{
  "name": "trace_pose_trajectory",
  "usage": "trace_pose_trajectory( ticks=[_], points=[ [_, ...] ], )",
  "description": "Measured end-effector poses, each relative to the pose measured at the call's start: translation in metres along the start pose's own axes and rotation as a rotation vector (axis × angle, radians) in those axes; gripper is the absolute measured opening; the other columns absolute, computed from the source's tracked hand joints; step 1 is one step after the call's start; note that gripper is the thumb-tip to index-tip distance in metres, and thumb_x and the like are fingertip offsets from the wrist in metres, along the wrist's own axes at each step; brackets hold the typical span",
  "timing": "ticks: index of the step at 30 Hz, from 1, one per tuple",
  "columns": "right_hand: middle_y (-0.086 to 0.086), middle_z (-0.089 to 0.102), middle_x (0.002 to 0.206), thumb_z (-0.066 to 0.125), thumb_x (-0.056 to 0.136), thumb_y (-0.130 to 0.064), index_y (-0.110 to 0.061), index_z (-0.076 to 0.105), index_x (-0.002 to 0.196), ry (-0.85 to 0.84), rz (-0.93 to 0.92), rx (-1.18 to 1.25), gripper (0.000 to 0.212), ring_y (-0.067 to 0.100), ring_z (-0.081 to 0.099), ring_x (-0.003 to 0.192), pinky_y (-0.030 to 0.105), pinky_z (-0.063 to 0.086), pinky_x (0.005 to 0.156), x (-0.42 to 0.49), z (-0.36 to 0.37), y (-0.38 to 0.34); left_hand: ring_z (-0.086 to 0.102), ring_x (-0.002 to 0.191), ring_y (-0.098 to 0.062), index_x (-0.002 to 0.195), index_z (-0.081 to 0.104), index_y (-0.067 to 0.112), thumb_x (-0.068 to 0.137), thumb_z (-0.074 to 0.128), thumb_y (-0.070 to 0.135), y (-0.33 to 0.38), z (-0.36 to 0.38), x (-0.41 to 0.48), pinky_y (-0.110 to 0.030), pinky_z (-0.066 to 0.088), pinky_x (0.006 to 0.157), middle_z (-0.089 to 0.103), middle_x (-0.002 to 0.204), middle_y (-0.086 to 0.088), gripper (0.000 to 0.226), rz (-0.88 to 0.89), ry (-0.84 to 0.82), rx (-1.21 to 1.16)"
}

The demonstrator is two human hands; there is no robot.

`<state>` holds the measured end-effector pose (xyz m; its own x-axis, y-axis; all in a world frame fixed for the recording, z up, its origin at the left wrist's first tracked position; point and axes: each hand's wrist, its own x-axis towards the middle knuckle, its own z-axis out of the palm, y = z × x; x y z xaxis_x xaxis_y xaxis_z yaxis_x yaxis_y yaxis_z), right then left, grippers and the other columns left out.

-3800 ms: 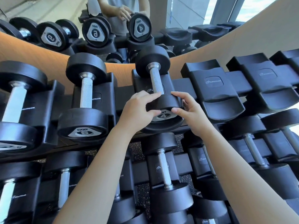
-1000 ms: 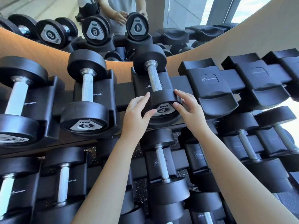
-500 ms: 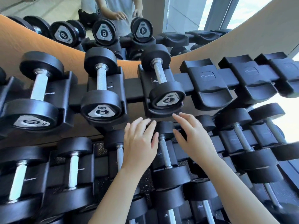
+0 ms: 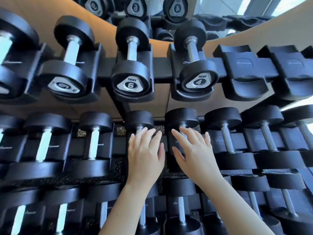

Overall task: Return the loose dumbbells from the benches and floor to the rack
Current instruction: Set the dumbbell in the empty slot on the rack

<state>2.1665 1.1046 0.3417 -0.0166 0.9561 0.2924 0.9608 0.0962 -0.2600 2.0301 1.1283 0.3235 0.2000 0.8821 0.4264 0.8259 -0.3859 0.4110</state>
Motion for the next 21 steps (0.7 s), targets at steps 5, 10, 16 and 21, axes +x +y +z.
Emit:
trace_pose_trajectory(
  ticks=[5, 10, 16, 21],
  points=[
    [0.009, 0.064, 0.116, 0.073, 0.074, -0.018, -0.013, 0.061, 0.117, -0.005, -0.151, 0.045, 0.045, 0.03, 0.059, 0.109, 0.061, 0.038, 0.093, -0.014, -0.005, -0.017, 0.056, 0.109, -0.032, 0.105, 0.064, 0.005, 0.075, 0.068, 0.009, 0.005, -0.026, -0.031, -0.055, 0.045, 0.088, 0.065, 0.106, -0.01, 0.03, -0.121, 0.022, 0.054],
    [0.012, 0.062, 0.119, 0.069, 0.078, -0.018, -0.012, 0.059, 0.12, -0.083, -0.284, 0.134, 0.044, 0.032, 0.056, 0.114, 0.063, 0.036, 0.094, -0.024, 0.0, -0.041, 0.058, 0.105, -0.032, 0.104, 0.064, 0.004, 0.075, 0.07, 0.01, -0.004, -0.051, -0.07, -0.051, 0.046, 0.09, 0.065, 0.106, -0.011, 0.031, -0.273, 0.055, 0.175],
    [0.014, 0.063, 0.117, 0.071, 0.076, -0.017, -0.01, 0.06, 0.119, -0.143, -0.492, 0.237, 0.044, 0.035, 0.058, 0.109, 0.063, 0.039, 0.091, -0.039, 0.012, -0.092, 0.055, 0.108, -0.032, 0.108, 0.061, 0.005, 0.079, 0.065, 0.011, -0.028, -0.091, -0.127, -0.052, 0.044, 0.092, 0.063, 0.108, -0.01, 0.031, -0.485, 0.105, 0.295],
    [0.016, 0.064, 0.114, 0.073, 0.073, -0.016, -0.008, 0.061, 0.116, -0.171, -0.655, 0.308, 0.045, 0.036, 0.06, 0.107, 0.066, 0.042, 0.087, -0.055, 0.022, -0.131, 0.055, 0.108, -0.033, 0.11, 0.061, 0.004, 0.08, 0.064, 0.011, -0.039, -0.116, -0.174, -0.051, 0.043, 0.094, 0.063, 0.11, -0.011, 0.031, -0.668, 0.152, 0.344]
  ],
)
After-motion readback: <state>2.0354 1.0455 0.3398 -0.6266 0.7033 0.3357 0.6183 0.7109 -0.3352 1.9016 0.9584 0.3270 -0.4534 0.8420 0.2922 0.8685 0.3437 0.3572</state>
